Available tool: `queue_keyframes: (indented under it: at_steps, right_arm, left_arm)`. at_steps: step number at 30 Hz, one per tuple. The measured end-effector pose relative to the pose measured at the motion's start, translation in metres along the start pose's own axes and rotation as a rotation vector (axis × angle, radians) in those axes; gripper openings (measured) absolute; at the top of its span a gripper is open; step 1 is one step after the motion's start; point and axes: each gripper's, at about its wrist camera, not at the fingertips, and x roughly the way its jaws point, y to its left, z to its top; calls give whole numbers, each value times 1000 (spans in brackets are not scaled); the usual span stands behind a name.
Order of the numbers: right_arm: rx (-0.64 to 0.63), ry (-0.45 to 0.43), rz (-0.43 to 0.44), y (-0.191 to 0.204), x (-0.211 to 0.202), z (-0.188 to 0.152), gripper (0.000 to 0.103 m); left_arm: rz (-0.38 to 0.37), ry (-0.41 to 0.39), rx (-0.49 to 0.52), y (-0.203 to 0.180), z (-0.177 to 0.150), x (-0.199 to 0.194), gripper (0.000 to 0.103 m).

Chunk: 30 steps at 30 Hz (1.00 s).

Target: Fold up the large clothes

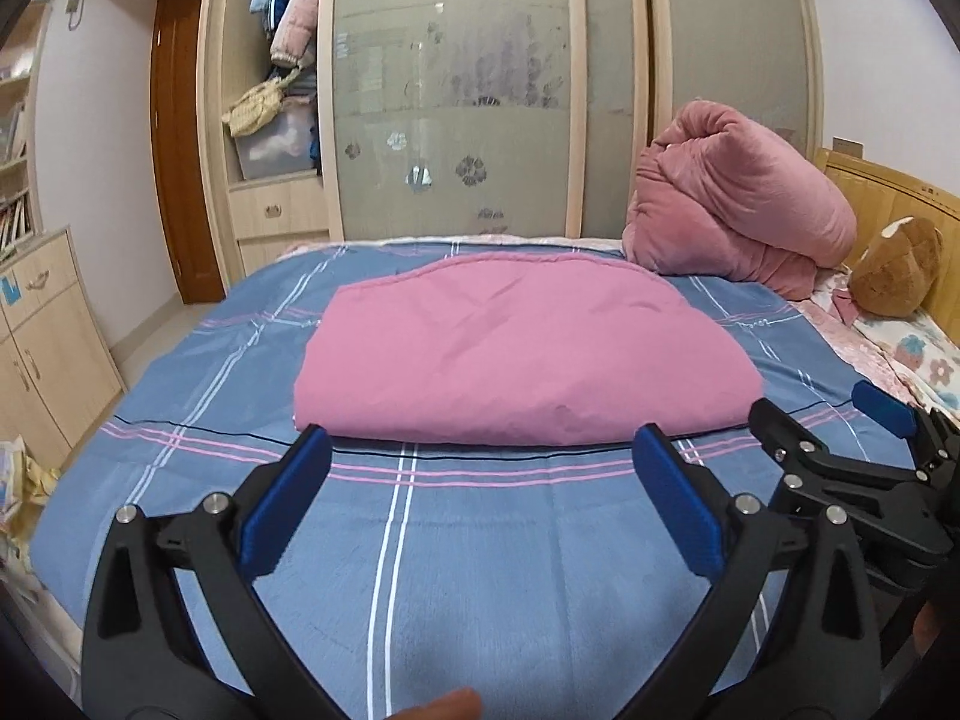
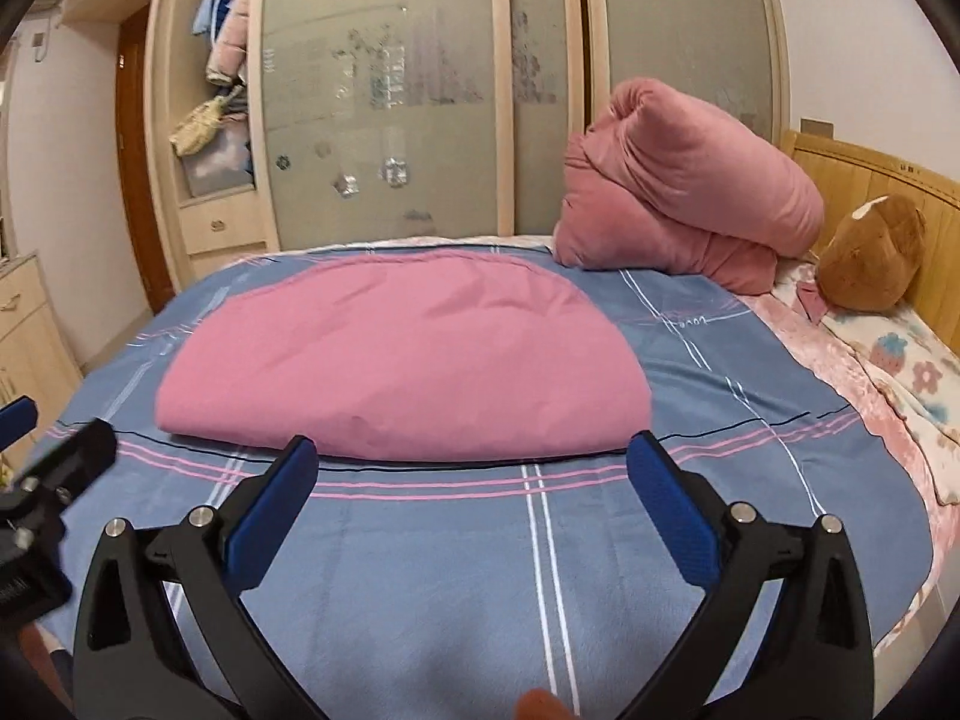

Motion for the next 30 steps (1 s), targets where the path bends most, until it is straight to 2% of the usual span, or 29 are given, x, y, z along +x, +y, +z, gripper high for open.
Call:
queue_keyframes:
  at_steps: [10,14,30]
  right_arm:
    - [8,-46,12,6,-38,-3,102]
    - [27,-43,39,4,-43,-3,102]
    - [15,-49,16,6,-47,-6,102]
  left_arm:
    - [-15,-24,9,-3,-1,-30,101]
    - [-18,-28,2,-2,-1,-35,101]
    - [-13,-32,10,-3,0,-37,101]
